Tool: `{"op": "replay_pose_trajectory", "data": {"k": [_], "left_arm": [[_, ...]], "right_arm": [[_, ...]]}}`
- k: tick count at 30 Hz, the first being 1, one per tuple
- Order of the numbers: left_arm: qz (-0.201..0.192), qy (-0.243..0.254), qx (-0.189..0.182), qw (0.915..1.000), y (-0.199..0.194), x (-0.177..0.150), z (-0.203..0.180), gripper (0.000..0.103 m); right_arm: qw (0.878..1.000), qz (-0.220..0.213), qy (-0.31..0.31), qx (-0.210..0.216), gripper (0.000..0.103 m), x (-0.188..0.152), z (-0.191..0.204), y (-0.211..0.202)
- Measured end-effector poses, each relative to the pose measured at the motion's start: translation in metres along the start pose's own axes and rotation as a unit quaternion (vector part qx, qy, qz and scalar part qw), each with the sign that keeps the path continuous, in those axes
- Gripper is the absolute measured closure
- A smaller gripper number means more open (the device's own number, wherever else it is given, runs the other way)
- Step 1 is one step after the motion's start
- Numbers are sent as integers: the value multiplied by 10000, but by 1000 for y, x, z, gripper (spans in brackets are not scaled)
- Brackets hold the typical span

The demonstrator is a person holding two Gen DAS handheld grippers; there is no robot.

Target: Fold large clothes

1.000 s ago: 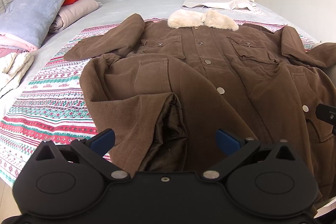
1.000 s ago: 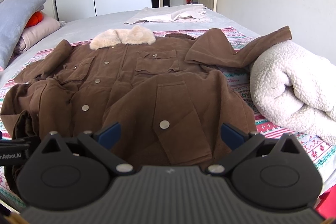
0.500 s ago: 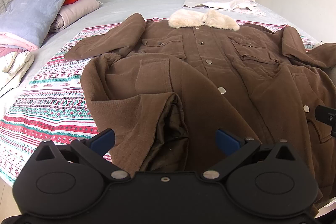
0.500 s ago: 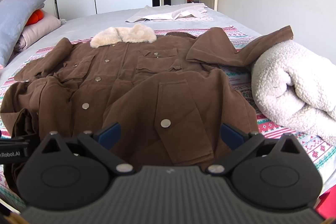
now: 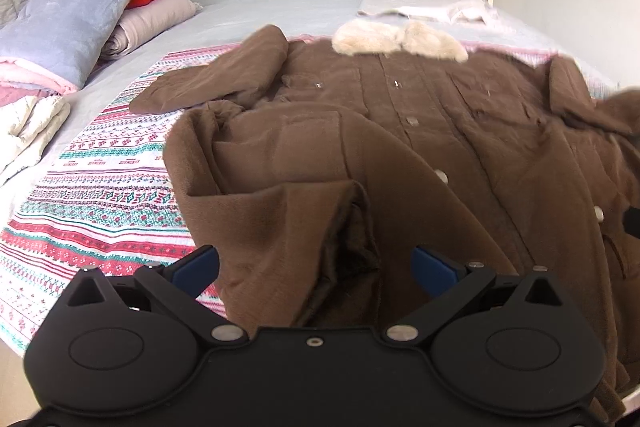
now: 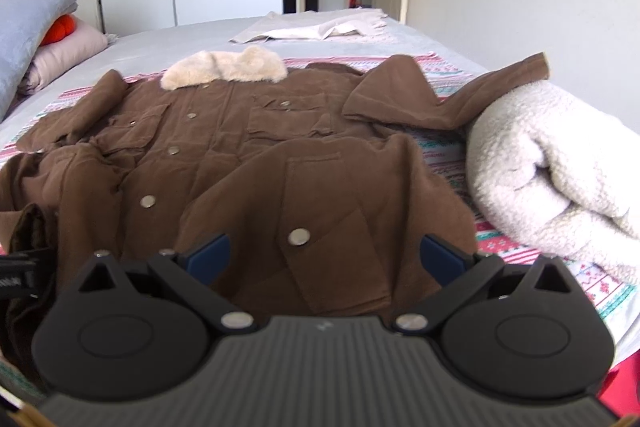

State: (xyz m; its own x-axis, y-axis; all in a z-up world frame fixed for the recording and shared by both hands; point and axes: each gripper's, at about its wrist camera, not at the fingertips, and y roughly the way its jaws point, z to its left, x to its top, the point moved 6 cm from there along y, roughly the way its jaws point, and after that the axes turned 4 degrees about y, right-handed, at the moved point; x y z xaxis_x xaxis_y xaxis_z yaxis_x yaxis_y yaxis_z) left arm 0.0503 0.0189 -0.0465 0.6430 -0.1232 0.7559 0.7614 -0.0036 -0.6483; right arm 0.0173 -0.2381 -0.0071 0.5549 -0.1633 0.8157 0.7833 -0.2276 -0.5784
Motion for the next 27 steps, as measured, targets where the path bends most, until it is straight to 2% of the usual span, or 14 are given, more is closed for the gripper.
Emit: {"op": "replay_pose_trajectory", "data": {"k": [2,5,10,12,15,17,21,24,27], "left_arm": [[-211,-53,193,9996,-2,1,8,0],[-317,193,475,9982,-2,2,12,0],[-59,201,339,9992,4,1,21,0],[67,138,108,9998,7,3,29,0],[133,-528,-483,9973,7,7,57,0],[308,-976,-931,9904,12,8,78,0],[448,-1674,-1500,9734,25,9,105,0],[426,-1993,-1796,9624,25,17,109,0],[171,-2186,-2050,9539,13,31,112,0]], "right_arm": [[10000,-19,-12,-60,0,0,-5,0],[10000,1,-3,-95,0,-2,-11,0],[9999,46,-42,-136,0,-4,-16,-1],[9999,79,-20,-133,0,-5,-21,-1],[9998,168,71,-43,0,-7,-31,-1],[9996,251,143,29,0,-9,-40,-1],[9990,328,291,-14,0,-9,-57,0],[9984,327,451,41,0,-7,-65,-3],[9976,372,578,121,0,-6,-69,-3]]}}
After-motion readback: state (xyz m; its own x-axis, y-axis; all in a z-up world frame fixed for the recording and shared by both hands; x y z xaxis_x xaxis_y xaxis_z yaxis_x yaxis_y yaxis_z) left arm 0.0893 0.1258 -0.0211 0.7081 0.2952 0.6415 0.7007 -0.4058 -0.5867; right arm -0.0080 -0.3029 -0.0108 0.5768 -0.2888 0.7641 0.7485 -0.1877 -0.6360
